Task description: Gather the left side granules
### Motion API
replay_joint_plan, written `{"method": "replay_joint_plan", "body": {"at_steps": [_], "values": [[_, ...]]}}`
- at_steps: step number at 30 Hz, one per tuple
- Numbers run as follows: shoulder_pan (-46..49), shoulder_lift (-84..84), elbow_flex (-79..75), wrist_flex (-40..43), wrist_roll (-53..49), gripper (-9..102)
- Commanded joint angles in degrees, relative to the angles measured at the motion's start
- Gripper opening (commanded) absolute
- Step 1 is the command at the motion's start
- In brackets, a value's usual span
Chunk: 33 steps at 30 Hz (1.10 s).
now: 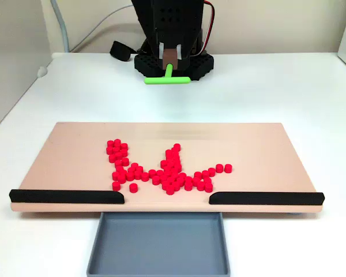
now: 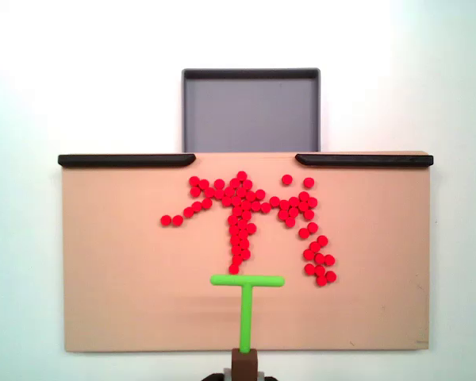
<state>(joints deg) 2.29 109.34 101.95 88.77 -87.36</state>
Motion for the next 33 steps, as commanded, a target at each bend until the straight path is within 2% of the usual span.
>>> {"method": "replay_joint_plan", "body": {"at_steps": [1,33], "values": [[2.20,-1.05,-1.23,-0.26,-5.10,0],[2.20,0.09,-0.70,-0.35,-6.06,0]]}}
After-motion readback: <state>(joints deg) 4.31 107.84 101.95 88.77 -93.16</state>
